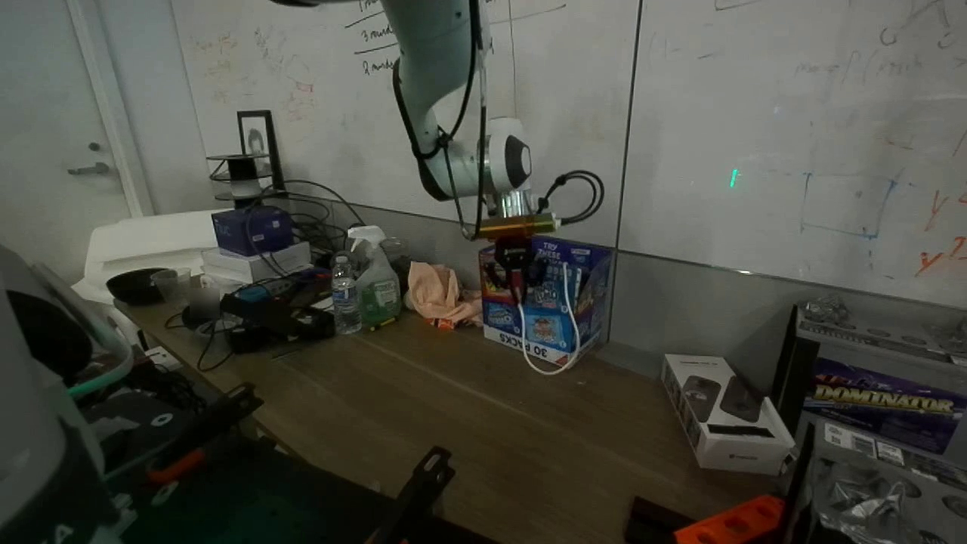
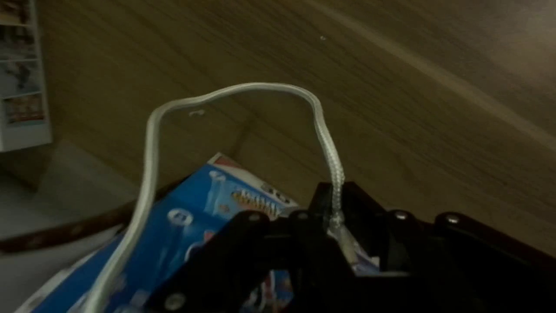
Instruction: Put the white ropes inside the blue box.
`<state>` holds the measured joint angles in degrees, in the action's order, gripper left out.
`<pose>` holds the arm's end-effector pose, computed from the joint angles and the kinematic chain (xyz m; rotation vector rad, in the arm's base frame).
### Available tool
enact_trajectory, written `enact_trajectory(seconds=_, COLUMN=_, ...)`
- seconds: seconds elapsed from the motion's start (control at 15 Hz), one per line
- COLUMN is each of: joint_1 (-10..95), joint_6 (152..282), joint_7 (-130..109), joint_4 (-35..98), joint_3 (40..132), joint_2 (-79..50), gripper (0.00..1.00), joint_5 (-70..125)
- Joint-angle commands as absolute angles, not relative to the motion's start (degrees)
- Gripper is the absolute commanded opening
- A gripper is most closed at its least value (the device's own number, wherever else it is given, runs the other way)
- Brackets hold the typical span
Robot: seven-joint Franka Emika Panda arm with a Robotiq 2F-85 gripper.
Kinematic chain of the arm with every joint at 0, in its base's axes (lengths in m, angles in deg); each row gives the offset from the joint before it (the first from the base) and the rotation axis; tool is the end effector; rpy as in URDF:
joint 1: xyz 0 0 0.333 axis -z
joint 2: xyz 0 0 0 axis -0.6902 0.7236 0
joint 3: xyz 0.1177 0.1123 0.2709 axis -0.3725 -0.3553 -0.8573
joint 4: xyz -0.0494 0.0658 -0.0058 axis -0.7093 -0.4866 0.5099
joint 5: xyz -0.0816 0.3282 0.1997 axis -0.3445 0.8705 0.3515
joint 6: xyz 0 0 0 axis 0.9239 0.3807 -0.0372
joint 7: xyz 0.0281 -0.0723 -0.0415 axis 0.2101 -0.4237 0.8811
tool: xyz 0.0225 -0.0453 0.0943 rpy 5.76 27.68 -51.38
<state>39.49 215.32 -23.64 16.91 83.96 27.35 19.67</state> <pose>0.7177 0.0298 0.0958 2.9362 0.4972 -0.1050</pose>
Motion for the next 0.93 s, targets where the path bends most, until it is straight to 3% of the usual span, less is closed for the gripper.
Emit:
enact_trajectory(seconds=0.0, joint_1=35.6, joint_6=214.8, joint_7=-17.9, joint_4=24.1, joint_3=86.7, joint_2=16.2, gripper=0.08, joint_5=16.5)
enact_trajectory(seconds=0.87, joint_1=27.8, joint_6=209.4, joint_7=14.8, joint_4=14.5, joint_3=88.9, joint_2=-4.2, gripper=0.09, joint_5=13.3)
